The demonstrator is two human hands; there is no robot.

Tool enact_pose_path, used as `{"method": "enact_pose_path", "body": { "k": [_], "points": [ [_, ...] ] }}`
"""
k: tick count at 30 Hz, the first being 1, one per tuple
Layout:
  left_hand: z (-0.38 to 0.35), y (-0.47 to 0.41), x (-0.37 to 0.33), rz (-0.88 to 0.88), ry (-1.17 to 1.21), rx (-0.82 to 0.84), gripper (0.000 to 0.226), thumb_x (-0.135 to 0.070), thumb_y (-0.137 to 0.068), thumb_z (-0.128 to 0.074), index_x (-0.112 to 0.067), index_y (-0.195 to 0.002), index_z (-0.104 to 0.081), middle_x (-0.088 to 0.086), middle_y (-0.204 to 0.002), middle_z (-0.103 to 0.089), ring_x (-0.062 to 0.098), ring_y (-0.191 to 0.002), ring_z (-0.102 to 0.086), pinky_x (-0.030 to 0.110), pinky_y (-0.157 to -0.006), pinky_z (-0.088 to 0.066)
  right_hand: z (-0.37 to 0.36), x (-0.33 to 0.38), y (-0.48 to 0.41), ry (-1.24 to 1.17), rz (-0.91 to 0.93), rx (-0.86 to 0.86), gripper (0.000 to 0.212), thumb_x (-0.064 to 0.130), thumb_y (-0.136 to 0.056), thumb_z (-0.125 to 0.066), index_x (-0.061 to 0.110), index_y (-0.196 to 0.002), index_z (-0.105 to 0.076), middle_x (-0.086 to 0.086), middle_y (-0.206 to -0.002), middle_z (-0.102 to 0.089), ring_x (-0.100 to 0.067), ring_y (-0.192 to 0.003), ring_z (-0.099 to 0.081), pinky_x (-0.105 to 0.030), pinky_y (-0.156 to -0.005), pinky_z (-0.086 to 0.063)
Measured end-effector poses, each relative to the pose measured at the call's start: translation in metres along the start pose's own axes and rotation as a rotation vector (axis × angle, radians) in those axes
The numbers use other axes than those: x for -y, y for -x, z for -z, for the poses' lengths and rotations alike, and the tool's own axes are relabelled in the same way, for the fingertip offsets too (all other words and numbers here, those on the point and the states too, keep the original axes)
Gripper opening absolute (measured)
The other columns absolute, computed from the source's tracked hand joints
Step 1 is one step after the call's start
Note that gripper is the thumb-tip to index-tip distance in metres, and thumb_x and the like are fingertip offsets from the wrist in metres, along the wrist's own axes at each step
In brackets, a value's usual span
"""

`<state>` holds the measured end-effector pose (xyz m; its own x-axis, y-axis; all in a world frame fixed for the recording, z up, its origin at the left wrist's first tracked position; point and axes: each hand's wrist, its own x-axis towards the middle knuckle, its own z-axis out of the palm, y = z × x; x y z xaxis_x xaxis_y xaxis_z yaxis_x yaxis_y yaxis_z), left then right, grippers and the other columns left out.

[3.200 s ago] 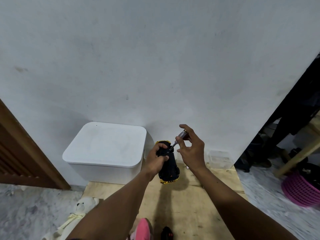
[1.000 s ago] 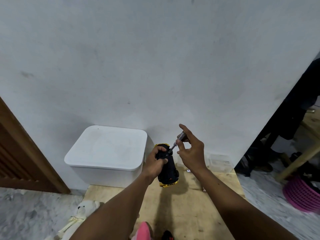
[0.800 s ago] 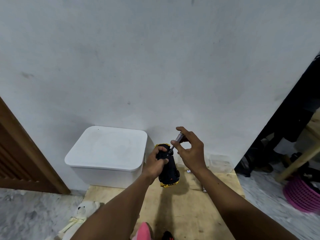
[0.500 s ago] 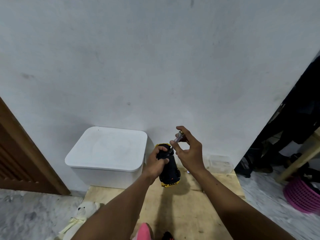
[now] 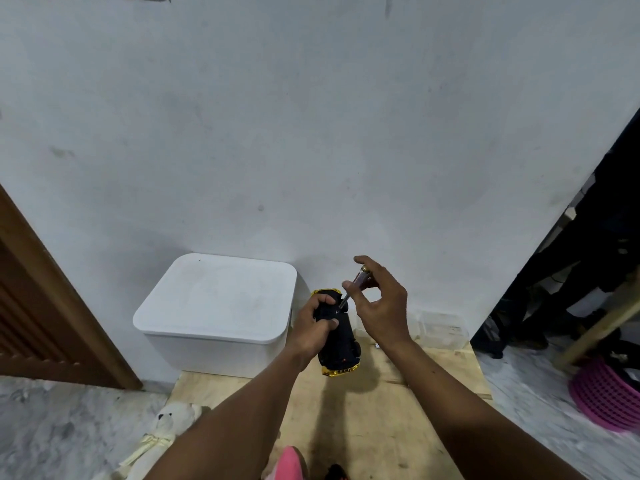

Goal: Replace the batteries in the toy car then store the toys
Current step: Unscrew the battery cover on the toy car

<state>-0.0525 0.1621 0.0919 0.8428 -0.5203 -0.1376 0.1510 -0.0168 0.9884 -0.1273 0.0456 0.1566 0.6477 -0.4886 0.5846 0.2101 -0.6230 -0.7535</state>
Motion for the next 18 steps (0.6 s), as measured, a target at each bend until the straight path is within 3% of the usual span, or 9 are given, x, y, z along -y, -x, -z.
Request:
{"method": "enact_pose_path", "body": {
  "k": [3, 6, 9, 12, 14, 18],
  "points": [
    [0.0002, 0.0004, 0.0000, 0.008, -0.001, 0.000, 0.039, 0.009, -0.081, -0.056, -0.024, -0.101, -0.061, 0.000, -0.110, -0.067, 0.016, -0.094, -0.062, 0.030, -0.079, -0.057, -0.0042, -0.0039, -0.0033, -0.010, -0.063, -0.008, 0.063, 0.000, -0.085, -0.071, 0.024, -0.140, -0.055, 0.007, -0.091, -0.064, -0.013, -0.080, -0.065, -0.039, -0.083, -0.057],
    [0.0010, -0.0009, 0.0013, 0.011, -0.002, -0.011, 0.040, 0.008, -0.079, -0.057, -0.026, -0.098, -0.062, 0.000, -0.110, -0.067, 0.018, -0.095, -0.062, 0.035, -0.083, -0.056, -0.0047, -0.0067, -0.0042, -0.032, -0.126, 0.018, 0.074, -0.003, -0.087, -0.063, 0.032, -0.149, -0.043, 0.005, -0.097, -0.066, -0.014, -0.089, -0.065, -0.047, -0.076, -0.060],
    [0.0023, -0.0019, -0.0004, 0.010, 0.002, -0.016, 0.039, 0.008, -0.078, -0.057, -0.026, -0.098, -0.062, 0.001, -0.111, -0.066, 0.020, -0.096, -0.061, 0.038, -0.086, -0.056, -0.0014, -0.0047, -0.0028, -0.033, -0.102, 0.020, 0.062, -0.001, -0.088, -0.064, 0.032, -0.140, -0.053, 0.002, -0.096, -0.069, -0.011, -0.091, -0.069, -0.045, -0.082, -0.059],
    [0.0036, -0.0031, -0.0013, 0.002, 0.003, -0.018, 0.039, 0.007, -0.078, -0.058, -0.026, -0.098, -0.062, 0.001, -0.112, -0.067, 0.021, -0.097, -0.062, 0.042, -0.088, -0.057, -0.0004, -0.0023, -0.0018, -0.036, -0.052, 0.014, 0.048, 0.006, -0.086, -0.073, 0.032, -0.125, -0.063, 0.004, -0.091, -0.064, -0.015, -0.085, -0.067, -0.048, -0.071, -0.060],
    [0.0043, -0.0031, 0.0001, 0.009, -0.004, -0.022, 0.038, 0.008, -0.078, -0.058, -0.025, -0.099, -0.062, 0.000, -0.112, -0.067, 0.020, -0.097, -0.062, 0.044, -0.091, -0.056, -0.0014, -0.0036, -0.0027, -0.065, -0.081, 0.021, 0.051, 0.002, -0.087, -0.070, 0.033, -0.127, -0.063, 0.007, -0.088, -0.063, -0.019, -0.083, -0.066, -0.051, -0.066, -0.060],
    [0.0034, -0.0026, 0.0023, 0.015, -0.015, -0.015, 0.039, 0.006, -0.079, -0.058, -0.028, -0.097, -0.062, -0.003, -0.109, -0.068, 0.019, -0.097, -0.062, 0.044, -0.092, -0.055, -0.0006, -0.0029, -0.0035, -0.083, -0.135, 0.053, 0.059, -0.002, -0.089, -0.061, 0.035, -0.135, -0.056, 0.010, -0.089, -0.064, -0.018, -0.091, -0.067, -0.052, -0.072, -0.060]
  ]
}}
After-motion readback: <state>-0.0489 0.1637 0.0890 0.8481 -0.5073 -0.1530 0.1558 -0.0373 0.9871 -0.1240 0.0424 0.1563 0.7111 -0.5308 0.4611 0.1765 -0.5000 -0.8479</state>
